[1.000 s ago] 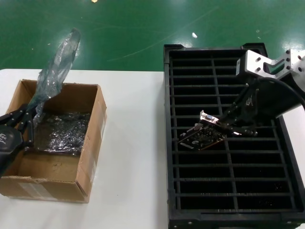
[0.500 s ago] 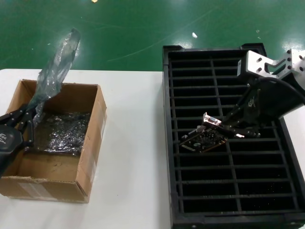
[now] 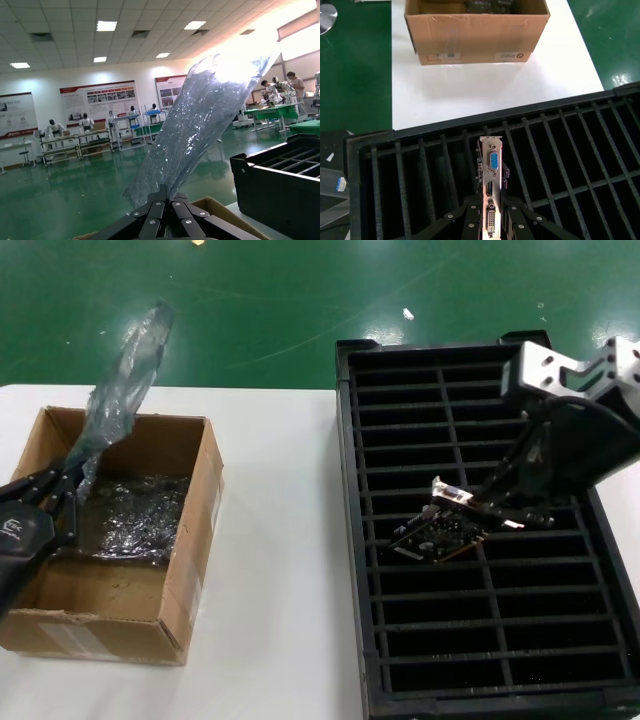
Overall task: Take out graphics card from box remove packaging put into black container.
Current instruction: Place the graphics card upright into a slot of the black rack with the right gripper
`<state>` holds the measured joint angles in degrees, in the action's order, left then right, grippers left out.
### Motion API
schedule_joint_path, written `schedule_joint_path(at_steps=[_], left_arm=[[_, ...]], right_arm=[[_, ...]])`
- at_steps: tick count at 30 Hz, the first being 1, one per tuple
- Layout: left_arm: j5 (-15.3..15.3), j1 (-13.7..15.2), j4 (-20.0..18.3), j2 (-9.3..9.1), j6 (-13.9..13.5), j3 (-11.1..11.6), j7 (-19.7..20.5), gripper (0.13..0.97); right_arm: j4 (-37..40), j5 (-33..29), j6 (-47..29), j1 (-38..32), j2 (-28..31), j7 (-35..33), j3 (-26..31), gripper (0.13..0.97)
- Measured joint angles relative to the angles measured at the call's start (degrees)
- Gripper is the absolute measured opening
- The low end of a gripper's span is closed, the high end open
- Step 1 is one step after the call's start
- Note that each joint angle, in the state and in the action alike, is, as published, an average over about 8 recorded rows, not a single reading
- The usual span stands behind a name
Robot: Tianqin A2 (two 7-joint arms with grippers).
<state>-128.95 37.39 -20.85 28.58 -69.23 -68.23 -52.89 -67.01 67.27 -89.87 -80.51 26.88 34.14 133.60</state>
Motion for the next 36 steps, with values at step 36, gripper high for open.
schedule_joint_path(at_steps=[36], left_arm=[[1.45,8.43,17.49,3.47,-3.76,-0.66,-5.46,0.139]], right_arm=[[9.61,-7.48,0.55,-6.31,-17.51,-4.71,15.09,0.188]])
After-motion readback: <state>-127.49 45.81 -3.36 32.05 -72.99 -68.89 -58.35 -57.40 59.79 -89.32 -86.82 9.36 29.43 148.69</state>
